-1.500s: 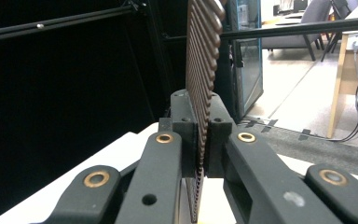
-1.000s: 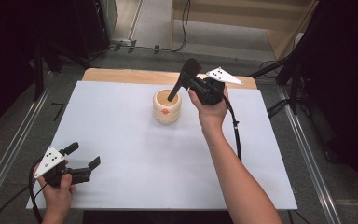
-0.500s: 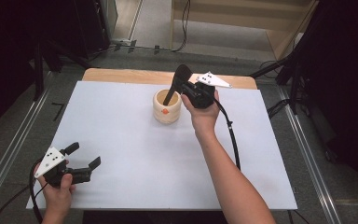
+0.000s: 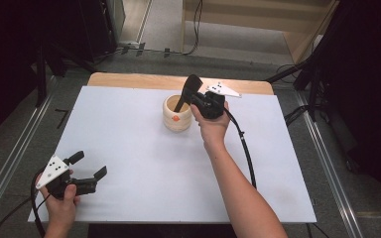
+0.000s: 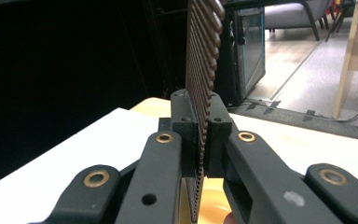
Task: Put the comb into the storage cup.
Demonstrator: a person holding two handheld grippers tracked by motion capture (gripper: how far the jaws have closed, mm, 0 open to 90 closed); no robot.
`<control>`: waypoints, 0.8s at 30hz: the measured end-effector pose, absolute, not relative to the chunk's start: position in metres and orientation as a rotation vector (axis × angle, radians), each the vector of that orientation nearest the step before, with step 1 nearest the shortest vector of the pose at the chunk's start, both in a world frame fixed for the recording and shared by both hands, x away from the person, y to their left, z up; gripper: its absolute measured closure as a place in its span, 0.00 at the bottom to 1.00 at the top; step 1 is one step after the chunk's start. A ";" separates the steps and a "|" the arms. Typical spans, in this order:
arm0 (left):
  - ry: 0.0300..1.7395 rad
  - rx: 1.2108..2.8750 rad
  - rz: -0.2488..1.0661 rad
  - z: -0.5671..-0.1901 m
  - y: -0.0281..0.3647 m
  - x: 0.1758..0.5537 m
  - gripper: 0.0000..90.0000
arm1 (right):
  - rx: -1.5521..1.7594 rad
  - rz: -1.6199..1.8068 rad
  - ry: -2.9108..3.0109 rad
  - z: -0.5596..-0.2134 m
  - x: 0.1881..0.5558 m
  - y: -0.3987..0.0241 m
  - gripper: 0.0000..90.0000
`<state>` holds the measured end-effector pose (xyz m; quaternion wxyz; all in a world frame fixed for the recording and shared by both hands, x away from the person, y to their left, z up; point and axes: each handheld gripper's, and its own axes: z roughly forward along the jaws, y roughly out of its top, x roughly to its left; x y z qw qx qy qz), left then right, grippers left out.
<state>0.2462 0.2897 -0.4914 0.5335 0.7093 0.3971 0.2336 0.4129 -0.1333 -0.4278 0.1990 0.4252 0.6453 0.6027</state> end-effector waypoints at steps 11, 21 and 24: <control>0.944 1.694 0.560 -0.491 0.289 0.246 0.01 | 1.266 1.713 1.802 -0.442 0.416 -0.135 0.94; 0.944 1.696 0.563 -0.491 0.289 0.246 0.01 | 1.311 1.744 1.805 -0.453 0.418 -0.134 0.94; 0.941 1.700 0.565 -0.491 0.289 0.246 0.01 | 1.322 1.758 1.801 -0.454 0.419 -0.133 0.94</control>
